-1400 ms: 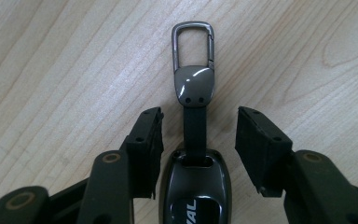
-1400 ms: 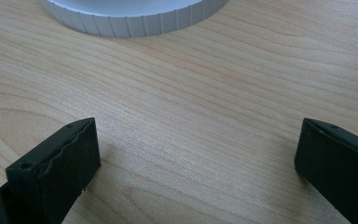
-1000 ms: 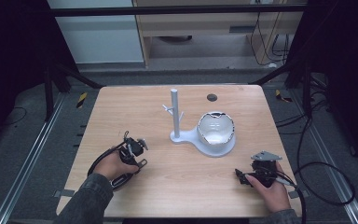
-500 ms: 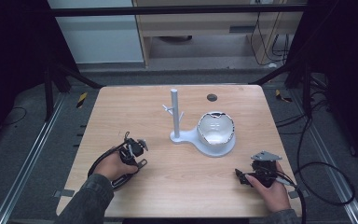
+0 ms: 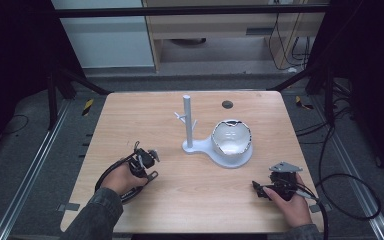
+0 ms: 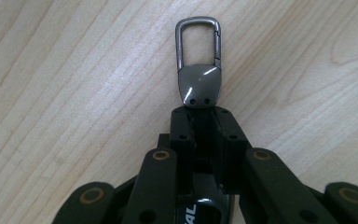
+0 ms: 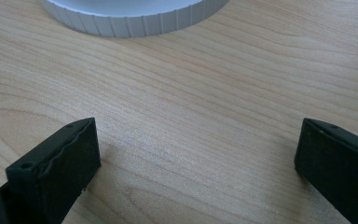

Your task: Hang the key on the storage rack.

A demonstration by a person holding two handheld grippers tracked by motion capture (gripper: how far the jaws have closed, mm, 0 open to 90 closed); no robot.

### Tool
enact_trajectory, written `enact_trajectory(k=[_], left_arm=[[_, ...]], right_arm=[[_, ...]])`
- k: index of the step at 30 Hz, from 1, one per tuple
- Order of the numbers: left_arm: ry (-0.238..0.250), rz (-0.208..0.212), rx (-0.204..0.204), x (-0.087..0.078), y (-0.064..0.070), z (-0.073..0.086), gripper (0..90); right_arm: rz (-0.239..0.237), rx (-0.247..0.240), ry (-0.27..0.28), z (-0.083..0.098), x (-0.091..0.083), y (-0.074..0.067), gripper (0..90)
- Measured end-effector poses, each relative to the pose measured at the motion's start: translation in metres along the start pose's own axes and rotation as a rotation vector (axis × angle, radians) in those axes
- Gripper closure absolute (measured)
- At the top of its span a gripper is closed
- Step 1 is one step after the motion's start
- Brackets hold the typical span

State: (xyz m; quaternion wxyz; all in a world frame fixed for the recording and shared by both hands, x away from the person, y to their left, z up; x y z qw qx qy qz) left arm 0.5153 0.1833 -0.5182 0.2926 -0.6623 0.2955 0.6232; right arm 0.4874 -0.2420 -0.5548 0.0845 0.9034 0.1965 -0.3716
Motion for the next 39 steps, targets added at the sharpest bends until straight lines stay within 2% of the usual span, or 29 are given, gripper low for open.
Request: enact_trajectory(k=[5, 6, 7, 9, 10, 11, 12, 15, 16, 17, 18, 19, 20, 21, 22, 23, 24, 25, 26, 27, 28, 29, 31, 35, 39], left_arm=[[0.042, 0.003, 0.0, -0.006, 0.003, 0.005, 80.0], [0.073, 0.002, 0.004, -0.011, 0.004, 0.008, 80.1], [0.073, 0.002, 0.004, -0.011, 0.004, 0.008, 80.1], [0.157, 0.003, -0.007, -0.021, 0.006, 0.013, 80.2], [0.157, 0.003, -0.007, -0.021, 0.006, 0.013, 80.2], [0.184, 0.004, -0.009, -0.025, 0.007, 0.015, 80.2], [0.247, 0.004, -0.011, -0.034, 0.008, 0.019, 80.2], [0.345, -0.001, -0.027, -0.05, 0.01, 0.024, 80.3], [0.345, -0.001, -0.027, -0.05, 0.01, 0.024, 80.3], [0.374, -0.001, -0.031, -0.056, 0.011, 0.025, 80.4], [0.431, -0.001, -0.029, -0.066, 0.015, 0.027, 80.5], [0.45, 0.002, -0.023, -0.071, 0.017, 0.028, 80.5], [0.45, 0.002, -0.023, -0.071, 0.017, 0.028, 80.5], [0.501, -0.01, -0.012, -0.078, 0.022, 0.03, 80.5], [0.531, -0.014, -0.015, -0.081, 0.024, 0.031, 80.5], [0.531, -0.014, -0.015, -0.081, 0.024, 0.031, 80.5], [0.567, -0.006, -0.017, -0.083, 0.026, 0.032, 80.5], [0.634, -0.013, -0.019, -0.088, 0.03, 0.034, 80.6], [0.634, -0.013, -0.019, -0.088, 0.03, 0.034, 80.6], [0.666, -0.02, -0.017, -0.09, 0.03, 0.034, 80.6], [0.732, -0.037, -0.03, -0.094, 0.03, 0.032, 80.7], [0.732, -0.037, -0.03, -0.094, 0.03, 0.032, 80.7], [0.795, -0.038, -0.055, -0.095, 0.028, 0.028, 80.7], [0.818, -0.03, -0.074, -0.093, 0.023, 0.024, 80.6], [0.831, -0.048, -0.098, -0.092, 0.014, 0.02, 80.6]], right_arm=[[-0.001, 0.003, -0.001, 0.0, 0.0, 0.0, 0.5], [0.0, 0.002, 0.0, 0.0, 0.0, 0.0, 0.4], [0.0, 0.002, 0.0, 0.0, 0.0, 0.0, 0.5], [-0.001, 0.006, 0.0, 0.0, 0.0, 0.0, 0.5], [-0.001, 0.006, 0.001, 0.0, 0.0, -0.001, 0.5], [0.0, 0.007, 0.0, 0.0, 0.0, -0.001, 0.5], [0.0, 0.007, 0.0, -0.001, 0.001, -0.001, 0.4], [0.0, 0.009, 0.0, -0.001, 0.001, -0.001, 0.5], [0.0, 0.009, 0.0, -0.001, 0.001, -0.001, 0.5], [0.004, 0.012, -0.001, -0.001, 0.001, -0.001, 0.4], [0.006, 0.013, 0.0, -0.001, 0.001, -0.001, 0.4], [0.006, 0.013, -0.001, -0.001, 0.001, -0.001, 0.5], [0.007, 0.015, -0.001, -0.001, 0.001, -0.002, 0.5], [0.007, 0.016, -0.001, -0.001, 0.001, -0.002, 0.5], [0.007, 0.016, -0.001, -0.001, 0.001, -0.002, 0.5], [0.007, 0.016, -0.001, -0.001, 0.001, -0.002, 0.5], [0.007, 0.015, -0.001, -0.001, 0.001, -0.002, 0.5], [0.007, 0.015, -0.001, -0.001, 0.001, -0.002, 0.5], [0.007, 0.015, -0.001, -0.001, 0.001, -0.002, 0.5], [0.007, 0.016, -0.001, -0.001, 0.001, -0.002, 0.4], [0.008, 0.014, -0.001, -0.001, 0.001, -0.002, 0.5], [0.008, 0.014, -0.001, -0.001, 0.001, -0.002, 0.5], [0.008, 0.016, 0.0, -0.001, 0.001, -0.002, 0.4], [0.009, 0.016, 0.0, -0.001, 0.001, -0.002, 0.4], [0.009, 0.016, 0.0, -0.001, 0.001, -0.002, 0.4]])
Point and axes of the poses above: each handheld gripper's, and its own axes: x roughly forward along the jaws, z roughly out of its underside, y roughly to its right, the point moved 6 cm from there along x, roughly forward along the jaws, and after that the axes turned 1 degree about -y, right-handed, at the moved point
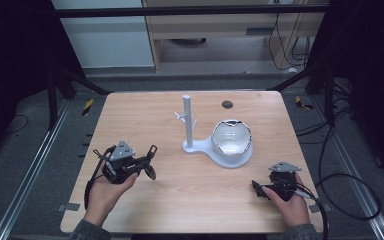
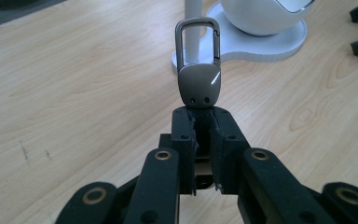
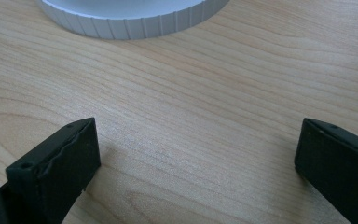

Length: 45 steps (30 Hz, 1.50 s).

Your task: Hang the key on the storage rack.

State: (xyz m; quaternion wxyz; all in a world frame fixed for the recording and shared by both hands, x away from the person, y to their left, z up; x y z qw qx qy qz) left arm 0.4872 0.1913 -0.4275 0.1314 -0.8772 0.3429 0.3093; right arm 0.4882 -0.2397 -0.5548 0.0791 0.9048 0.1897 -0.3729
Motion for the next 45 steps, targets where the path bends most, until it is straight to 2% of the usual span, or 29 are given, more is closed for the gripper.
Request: enact_trajectory(k=[6, 10, 13, 17, 22, 33, 37, 45], left_arm=[[0.032, -0.02, -0.023, -0.001, -0.003, -0.006, 80.7], [0.038, -0.027, -0.002, -0.001, -0.003, -0.012, 80.6], [0.066, -0.004, -0.005, 0.0, -0.001, -0.02, 80.6], [0.088, -0.017, 0.013, 0.0, 0.002, -0.035, 80.7], [0.116, -0.027, 0.019, -0.002, 0.004, -0.043, 80.7], [0.125, -0.021, 0.026, 0.005, 0.011, -0.049, 80.6], [0.114, -0.026, 0.031, 0.007, 0.013, -0.051, 80.6], [0.119, -0.035, 0.047, 0.01, 0.02, -0.065, 80.7]], right_arm=[[0.0, 0.0, 0.0, 0.0, 0.0, 0.0, 0.4], [-0.008, -0.007, 0.003, -0.001, 0.001, 0.001, 0.4], [-0.008, -0.007, 0.002, -0.001, 0.001, 0.001, 0.4], [-0.008, -0.008, 0.002, -0.001, 0.001, 0.001, 0.4], [-0.002, -0.002, 0.0, -0.002, 0.002, -0.001, 0.4], [-0.002, -0.004, -0.001, -0.002, 0.002, 0.0, 0.4], [0.017, 0.013, 0.0, -0.002, 0.002, -0.001, 0.4], [0.026, 0.024, 0.0, -0.001, 0.001, -0.002, 0.5]])
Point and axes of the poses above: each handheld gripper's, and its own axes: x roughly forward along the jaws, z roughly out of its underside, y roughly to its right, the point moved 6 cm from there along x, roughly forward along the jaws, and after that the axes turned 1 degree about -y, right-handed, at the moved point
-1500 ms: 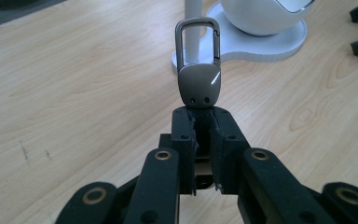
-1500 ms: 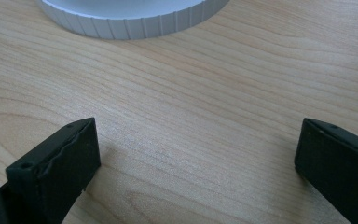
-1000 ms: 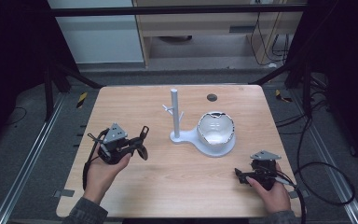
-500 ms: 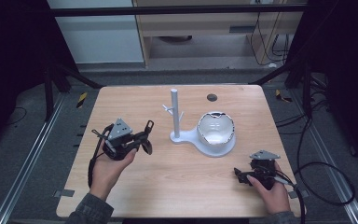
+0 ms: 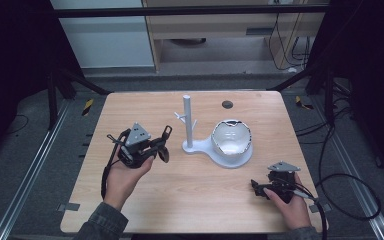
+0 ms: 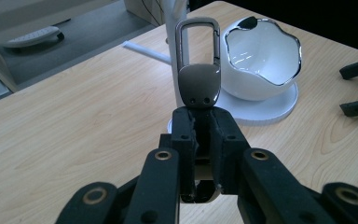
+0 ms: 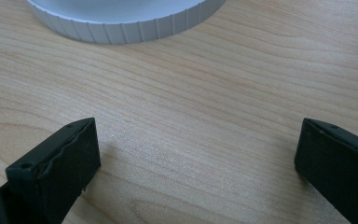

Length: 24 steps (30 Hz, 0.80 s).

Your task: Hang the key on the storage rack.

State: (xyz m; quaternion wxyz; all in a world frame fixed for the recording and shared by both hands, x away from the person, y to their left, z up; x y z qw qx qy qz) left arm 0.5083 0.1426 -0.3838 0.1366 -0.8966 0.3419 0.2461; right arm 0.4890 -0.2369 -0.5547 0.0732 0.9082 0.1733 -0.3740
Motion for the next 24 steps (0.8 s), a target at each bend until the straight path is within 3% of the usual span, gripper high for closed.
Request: enact_trajectory(k=[8, 24], left_arm=[[0.012, 0.01, 0.021, 0.003, 0.012, -0.006, 80.7], [0.011, -0.024, 0.032, 0.008, 0.006, -0.023, 80.7]], right_arm=[[0.0, 0.002, 0.001, 0.001, -0.001, -0.001, 0.5], [-0.002, 0.005, 0.0, 0.001, -0.001, -0.002, 0.5]])
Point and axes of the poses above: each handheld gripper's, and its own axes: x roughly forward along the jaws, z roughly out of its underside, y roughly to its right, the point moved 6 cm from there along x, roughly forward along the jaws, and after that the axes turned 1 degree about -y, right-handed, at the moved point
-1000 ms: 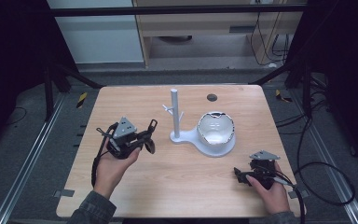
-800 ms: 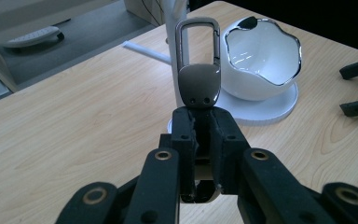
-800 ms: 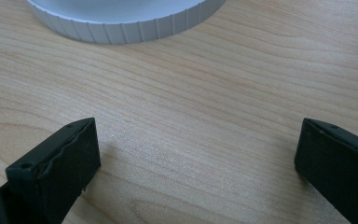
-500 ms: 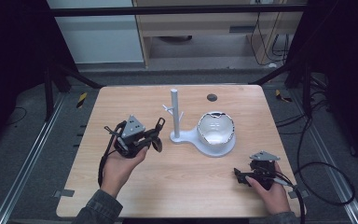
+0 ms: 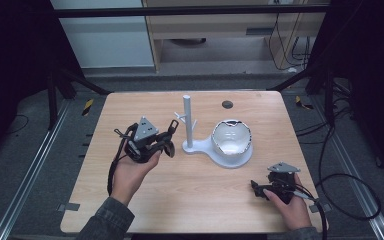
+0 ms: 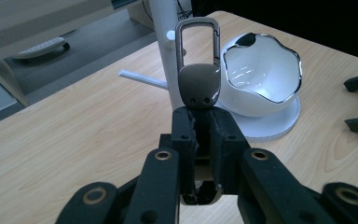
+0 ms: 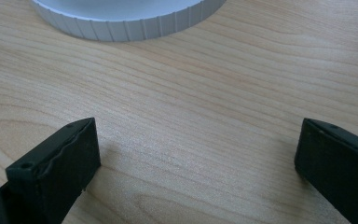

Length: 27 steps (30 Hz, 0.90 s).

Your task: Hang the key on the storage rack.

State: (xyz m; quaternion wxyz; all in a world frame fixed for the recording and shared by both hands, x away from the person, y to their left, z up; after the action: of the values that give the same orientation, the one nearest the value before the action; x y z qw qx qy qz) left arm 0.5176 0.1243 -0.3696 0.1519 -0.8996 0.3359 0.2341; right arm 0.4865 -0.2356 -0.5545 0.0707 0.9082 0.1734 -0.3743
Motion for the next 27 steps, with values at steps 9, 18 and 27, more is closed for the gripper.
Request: enact_trajectory(k=[9, 18, 27], left_arm=[[0.004, -0.014, -0.021, 0.011, -0.006, -0.006, 80.7], [-0.005, -0.022, -0.032, 0.019, -0.009, -0.006, 80.6], [-0.005, -0.021, -0.037, 0.025, -0.008, -0.006, 80.6]], right_arm=[[-0.001, -0.005, 0.001, 0.0, 0.0, 0.0, 0.5], [-0.002, -0.006, 0.0, 0.001, 0.0, -0.001, 0.5], [-0.002, -0.007, 0.0, 0.001, -0.001, -0.001, 0.4]])
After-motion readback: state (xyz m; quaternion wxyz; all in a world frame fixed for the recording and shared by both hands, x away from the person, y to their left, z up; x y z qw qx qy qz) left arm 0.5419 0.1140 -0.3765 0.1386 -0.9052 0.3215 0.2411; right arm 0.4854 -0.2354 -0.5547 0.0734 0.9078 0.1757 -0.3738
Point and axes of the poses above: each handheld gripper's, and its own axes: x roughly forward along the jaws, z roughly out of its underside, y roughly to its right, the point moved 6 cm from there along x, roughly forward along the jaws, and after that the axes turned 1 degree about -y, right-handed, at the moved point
